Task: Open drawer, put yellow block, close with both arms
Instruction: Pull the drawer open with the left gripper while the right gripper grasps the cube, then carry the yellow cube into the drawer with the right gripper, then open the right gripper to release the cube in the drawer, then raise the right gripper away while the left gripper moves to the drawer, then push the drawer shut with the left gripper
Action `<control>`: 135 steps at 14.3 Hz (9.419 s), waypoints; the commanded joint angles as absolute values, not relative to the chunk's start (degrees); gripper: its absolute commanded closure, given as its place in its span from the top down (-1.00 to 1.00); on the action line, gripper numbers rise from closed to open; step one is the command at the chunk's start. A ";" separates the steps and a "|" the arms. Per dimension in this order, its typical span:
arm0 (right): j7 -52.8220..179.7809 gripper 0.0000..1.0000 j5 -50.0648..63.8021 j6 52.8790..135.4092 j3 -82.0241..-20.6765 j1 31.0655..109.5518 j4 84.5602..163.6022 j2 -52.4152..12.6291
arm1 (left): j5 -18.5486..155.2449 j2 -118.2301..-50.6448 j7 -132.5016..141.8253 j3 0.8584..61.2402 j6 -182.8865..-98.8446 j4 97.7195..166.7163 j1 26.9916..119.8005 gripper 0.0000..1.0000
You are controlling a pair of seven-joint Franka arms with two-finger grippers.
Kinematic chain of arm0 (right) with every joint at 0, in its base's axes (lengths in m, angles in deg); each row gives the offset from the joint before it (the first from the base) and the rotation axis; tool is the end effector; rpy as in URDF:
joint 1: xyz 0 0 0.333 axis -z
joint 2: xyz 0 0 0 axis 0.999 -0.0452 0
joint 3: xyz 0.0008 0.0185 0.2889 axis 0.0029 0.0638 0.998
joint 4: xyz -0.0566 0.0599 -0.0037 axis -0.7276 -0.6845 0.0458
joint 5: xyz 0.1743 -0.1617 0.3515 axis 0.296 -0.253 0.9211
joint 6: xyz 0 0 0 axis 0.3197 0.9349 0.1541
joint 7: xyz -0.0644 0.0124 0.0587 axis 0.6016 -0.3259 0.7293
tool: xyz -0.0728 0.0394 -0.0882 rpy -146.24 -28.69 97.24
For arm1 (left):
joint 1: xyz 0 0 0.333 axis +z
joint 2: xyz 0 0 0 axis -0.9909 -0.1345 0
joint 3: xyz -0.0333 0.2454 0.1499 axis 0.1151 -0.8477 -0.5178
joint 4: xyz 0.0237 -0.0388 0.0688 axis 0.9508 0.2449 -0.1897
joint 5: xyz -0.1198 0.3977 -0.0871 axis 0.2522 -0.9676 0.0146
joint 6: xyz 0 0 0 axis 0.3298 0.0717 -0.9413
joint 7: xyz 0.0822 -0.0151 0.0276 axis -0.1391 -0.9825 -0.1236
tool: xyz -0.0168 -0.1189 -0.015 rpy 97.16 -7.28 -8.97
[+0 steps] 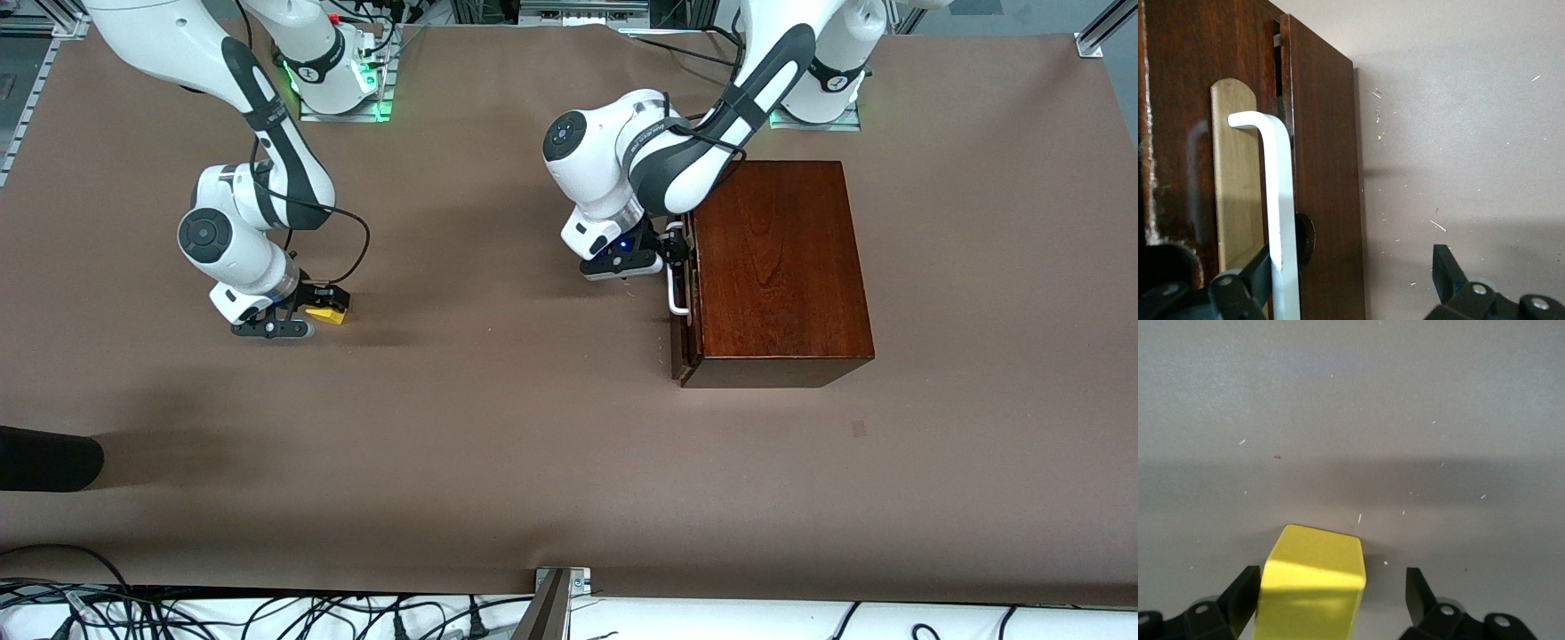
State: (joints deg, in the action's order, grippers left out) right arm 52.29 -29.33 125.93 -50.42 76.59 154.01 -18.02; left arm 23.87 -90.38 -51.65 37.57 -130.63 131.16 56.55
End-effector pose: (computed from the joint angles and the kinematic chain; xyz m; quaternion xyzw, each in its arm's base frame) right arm 0.5395 0.0564 0.1254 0.9996 -0.0019 -0.0261 0.0142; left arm 0.4571 -0.4521 0.2167 -0.9732 0.0256 -0.0460 0.2239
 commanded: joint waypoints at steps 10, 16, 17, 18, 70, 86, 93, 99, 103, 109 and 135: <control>53.17 -1.00 -29.01 109.53 -48.81 76.33 142.78 -15.68 | 33.78 -93.79 -52.70 37.60 -137.25 123.92 54.42 1.00; 57.73 -1.00 -28.66 86.04 -46.88 76.33 119.84 -16.11 | 33.78 -97.75 -53.49 37.51 -137.52 117.67 52.12 1.00; 58.79 -1.00 -28.66 84.10 -46.78 76.42 117.20 -16.20 | 33.78 -97.84 -53.49 37.51 -137.52 117.58 52.12 1.00; 59.41 -1.00 -28.66 82.78 -46.52 76.42 115.25 -16.29 | 33.78 -97.84 -53.49 37.60 -137.61 117.50 52.12 1.00; 76.38 -1.00 -52.91 97.88 -34.30 33.44 89.48 -44.85 | 57.16 -57.85 8.48 18.08 -118.54 128.48 81.66 1.00; 76.55 1.00 -51.43 94.12 -34.83 35.10 86.86 -42.41 | 57.25 -57.94 9.00 18.08 -118.54 128.40 81.74 1.00; 76.64 1.00 -44.67 86.99 -35.18 45.11 85.53 -31.07 | 57.51 -58.11 9.18 18.35 -118.36 128.31 81.22 1.00; 76.82 1.00 -29.72 85.58 -35.27 64.97 101.22 -11.14 | 59.96 -60.39 14.68 24.50 -118.45 128.04 76.39 1.00; 75.59 1.00 -29.27 78.29 -35.96 74.47 112.22 1.52 | 70.05 -63.99 25.00 25.20 -117.23 128.13 70.43 1.00; 73.05 1.00 -28.83 77.14 -46.33 75.28 120.24 6.30 | 74.66 -74.53 33.30 25.99 -118.00 124.01 59.43 1.00; 61.17 1.00 -29.80 75.38 -49.24 75.72 120.24 1.37 | 44.69 -90.55 61.03 24.50 -118.63 122.33 52.91 1.00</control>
